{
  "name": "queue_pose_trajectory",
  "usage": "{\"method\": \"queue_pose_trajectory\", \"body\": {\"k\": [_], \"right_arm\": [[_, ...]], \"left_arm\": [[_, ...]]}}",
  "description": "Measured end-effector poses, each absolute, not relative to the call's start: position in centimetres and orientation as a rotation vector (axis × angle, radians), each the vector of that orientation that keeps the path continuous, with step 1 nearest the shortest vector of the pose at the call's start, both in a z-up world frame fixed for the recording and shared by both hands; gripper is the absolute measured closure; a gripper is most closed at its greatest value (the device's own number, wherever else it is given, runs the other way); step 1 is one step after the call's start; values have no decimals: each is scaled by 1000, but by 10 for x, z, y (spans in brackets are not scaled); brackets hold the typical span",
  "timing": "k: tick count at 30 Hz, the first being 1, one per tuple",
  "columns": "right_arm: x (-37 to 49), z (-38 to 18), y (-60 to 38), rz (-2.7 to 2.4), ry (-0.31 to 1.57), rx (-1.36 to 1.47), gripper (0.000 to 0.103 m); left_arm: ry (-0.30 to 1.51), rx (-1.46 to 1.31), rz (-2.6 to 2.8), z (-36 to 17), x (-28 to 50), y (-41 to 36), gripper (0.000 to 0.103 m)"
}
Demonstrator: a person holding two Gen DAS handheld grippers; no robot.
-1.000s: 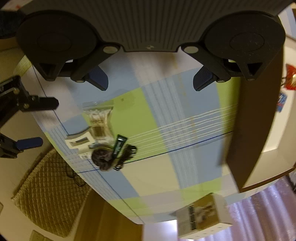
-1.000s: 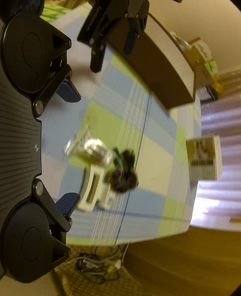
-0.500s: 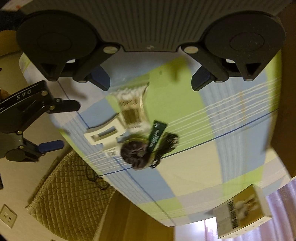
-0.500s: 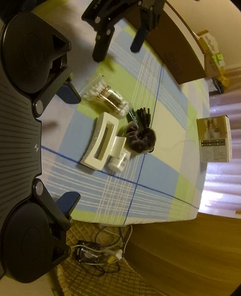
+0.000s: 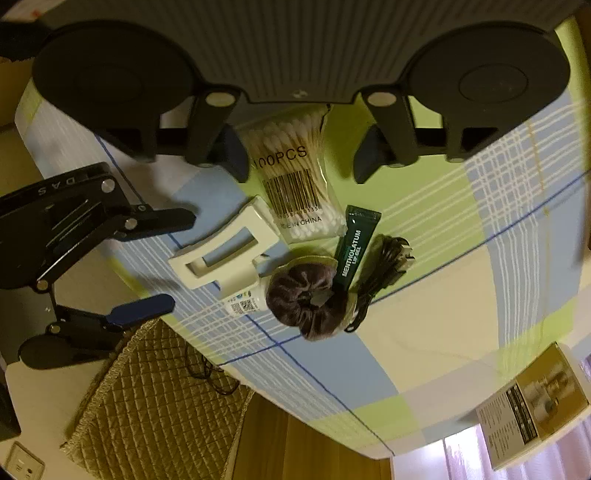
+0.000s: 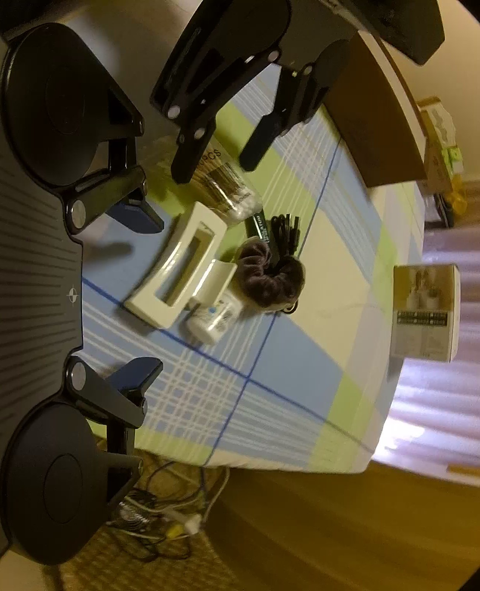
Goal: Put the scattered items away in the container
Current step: 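Grasp the cotton swab pack with the left gripper while the right grasps the white claw clip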
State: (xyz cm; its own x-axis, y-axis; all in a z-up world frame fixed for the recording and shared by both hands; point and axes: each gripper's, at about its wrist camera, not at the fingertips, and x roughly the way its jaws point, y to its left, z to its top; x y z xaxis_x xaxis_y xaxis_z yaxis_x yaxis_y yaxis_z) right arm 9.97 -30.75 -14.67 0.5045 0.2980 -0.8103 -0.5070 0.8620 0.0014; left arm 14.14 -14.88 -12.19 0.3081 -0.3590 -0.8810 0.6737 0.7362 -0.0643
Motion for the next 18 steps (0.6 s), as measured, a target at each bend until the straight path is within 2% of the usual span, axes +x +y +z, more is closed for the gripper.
{"method": "queue_pose_trajectory", "body": {"k": [1,5,8,10,12,16,18], "right_arm": [[102,-148,-306,502,921,-256,35],[107,-153,-301,537,909,-271,39],[110,-157,-295,553,910,-264,47],[110,-159,-291,554,918,-265,60],[107,-160,-287,555,935,-255,68],[97,-157,-276,582,951,-247,68],[97,-156,-274,556,942,-235,64]], "left_arm": [[1060,339,-699,-124,142,-148,69],[1062,325,-699,-126,140,-140,74],[1067,331,-677,-124,137,-128,76],[1077,324,-651,-124,135,-116,76],[1094,308,-615,-124,133,-100,76],[1126,275,-544,-123,127,-71,76],[1132,262,-520,-122,127,-61,76]]}}
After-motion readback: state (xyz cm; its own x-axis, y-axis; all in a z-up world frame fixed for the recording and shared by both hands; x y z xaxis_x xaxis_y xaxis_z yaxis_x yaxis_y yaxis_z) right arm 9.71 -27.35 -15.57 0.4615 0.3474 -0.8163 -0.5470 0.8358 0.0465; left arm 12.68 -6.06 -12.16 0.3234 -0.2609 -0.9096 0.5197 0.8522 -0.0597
